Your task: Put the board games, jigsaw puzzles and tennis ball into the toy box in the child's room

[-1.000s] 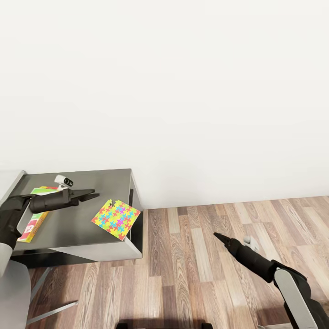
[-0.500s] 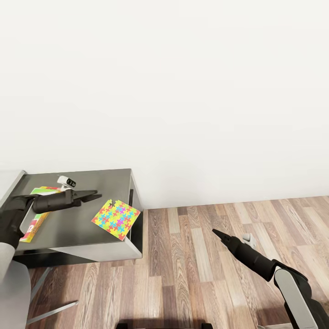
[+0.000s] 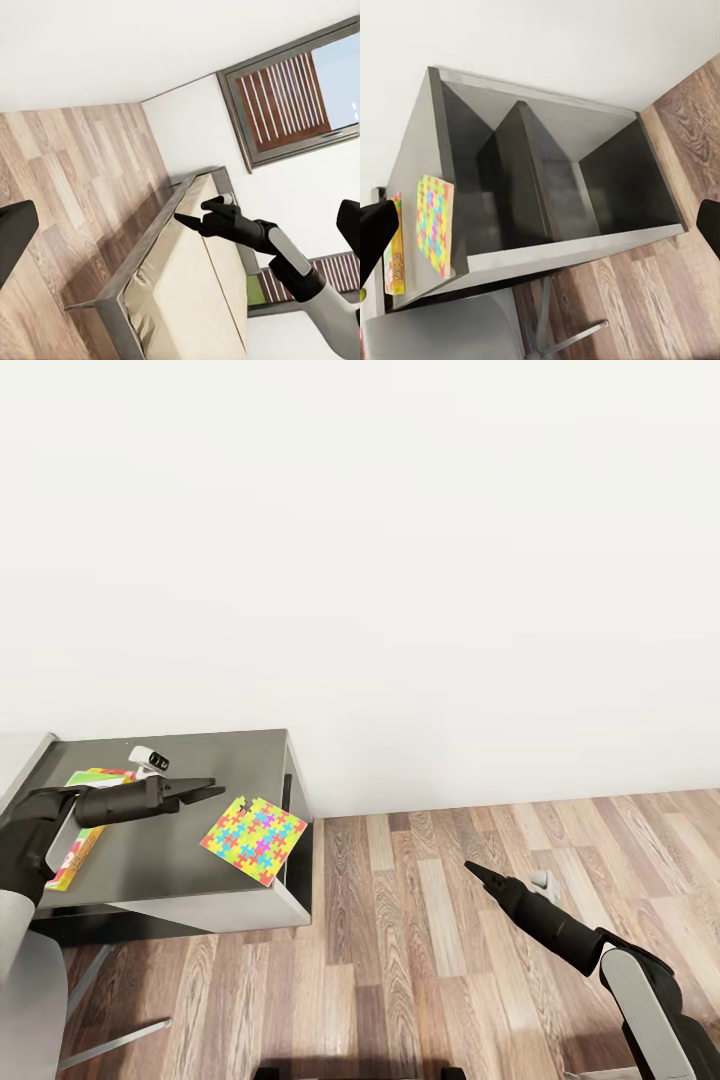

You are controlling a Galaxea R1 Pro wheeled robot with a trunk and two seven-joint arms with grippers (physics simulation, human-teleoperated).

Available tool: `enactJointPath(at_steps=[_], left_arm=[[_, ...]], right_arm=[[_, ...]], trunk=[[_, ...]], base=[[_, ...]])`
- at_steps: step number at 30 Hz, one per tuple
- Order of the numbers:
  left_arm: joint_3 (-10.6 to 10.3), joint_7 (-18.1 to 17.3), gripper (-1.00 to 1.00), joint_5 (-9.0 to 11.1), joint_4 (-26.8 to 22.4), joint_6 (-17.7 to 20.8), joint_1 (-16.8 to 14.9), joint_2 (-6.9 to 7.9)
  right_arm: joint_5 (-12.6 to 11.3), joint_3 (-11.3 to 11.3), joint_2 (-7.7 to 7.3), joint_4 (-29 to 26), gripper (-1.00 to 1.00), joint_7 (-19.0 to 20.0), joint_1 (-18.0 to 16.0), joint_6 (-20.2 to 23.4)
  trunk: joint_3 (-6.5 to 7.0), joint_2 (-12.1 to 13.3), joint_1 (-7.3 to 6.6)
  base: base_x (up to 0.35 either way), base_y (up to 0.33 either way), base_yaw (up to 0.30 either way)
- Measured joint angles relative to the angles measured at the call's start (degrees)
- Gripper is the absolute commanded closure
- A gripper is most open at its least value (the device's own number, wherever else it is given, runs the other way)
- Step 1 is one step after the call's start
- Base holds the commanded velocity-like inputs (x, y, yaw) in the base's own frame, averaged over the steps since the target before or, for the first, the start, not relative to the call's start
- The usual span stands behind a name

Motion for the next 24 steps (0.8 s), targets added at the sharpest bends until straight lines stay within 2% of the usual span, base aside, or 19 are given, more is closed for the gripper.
enactJointPath(at_steps=[24], left_arm=[[0.0, 0.0, -1.00, 0.0, 0.0, 0.1, 0.0, -0.24]], right_arm=[[0.0, 0.2, 0.10, 0.0, -1.00, -0.1, 0.1, 0.0]], trunk=[[0.00, 0.0, 0.00]], base=[[0.000, 0.000, 0.000]])
